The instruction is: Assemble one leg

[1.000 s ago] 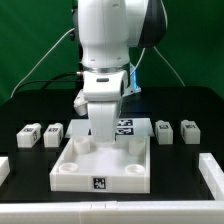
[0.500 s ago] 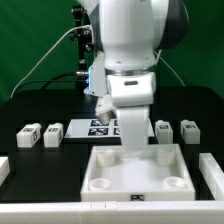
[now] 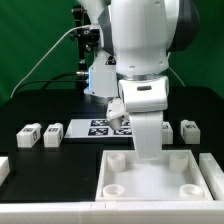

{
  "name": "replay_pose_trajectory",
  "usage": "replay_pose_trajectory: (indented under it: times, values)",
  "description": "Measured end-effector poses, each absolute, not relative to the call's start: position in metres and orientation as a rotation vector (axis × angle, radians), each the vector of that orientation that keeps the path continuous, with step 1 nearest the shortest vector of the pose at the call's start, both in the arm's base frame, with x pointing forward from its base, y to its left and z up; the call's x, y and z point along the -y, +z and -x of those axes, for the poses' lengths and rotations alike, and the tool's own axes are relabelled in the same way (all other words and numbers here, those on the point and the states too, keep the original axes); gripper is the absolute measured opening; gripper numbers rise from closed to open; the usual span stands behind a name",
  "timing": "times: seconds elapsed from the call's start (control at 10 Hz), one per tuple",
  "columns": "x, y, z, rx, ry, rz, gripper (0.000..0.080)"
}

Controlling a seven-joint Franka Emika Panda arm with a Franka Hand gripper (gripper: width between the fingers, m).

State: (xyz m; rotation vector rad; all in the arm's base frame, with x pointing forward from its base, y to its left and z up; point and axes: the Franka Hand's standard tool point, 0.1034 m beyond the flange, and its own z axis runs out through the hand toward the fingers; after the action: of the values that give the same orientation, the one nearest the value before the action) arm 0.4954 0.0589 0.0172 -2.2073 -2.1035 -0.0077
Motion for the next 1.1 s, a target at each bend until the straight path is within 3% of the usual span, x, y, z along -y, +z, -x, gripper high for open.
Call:
replay_pose_trajectory:
  times: [0.5, 0.6, 0.7, 0.9, 1.0, 1.1]
  values:
    - [-0.0692, 0.0168, -0.4966, 2.096, 0.026, 2.191, 0.0058]
    - [-0.0693, 0.0167, -0.4966, 2.099, 0.026, 2.189, 0.0149]
    - [-0.0686, 0.0165, -0.4966, 2.097, 0.027, 2.190, 0.0149]
    - [-0.0681, 0.0165, -0.4967, 2.096, 0.027, 2.191, 0.0531]
    - [-0.0679, 0.0165, -0.4967, 2.096, 0.027, 2.192, 0.0531]
    - [-0.0678, 0.0165, -0.4967, 2.096, 0.027, 2.192, 0.0614]
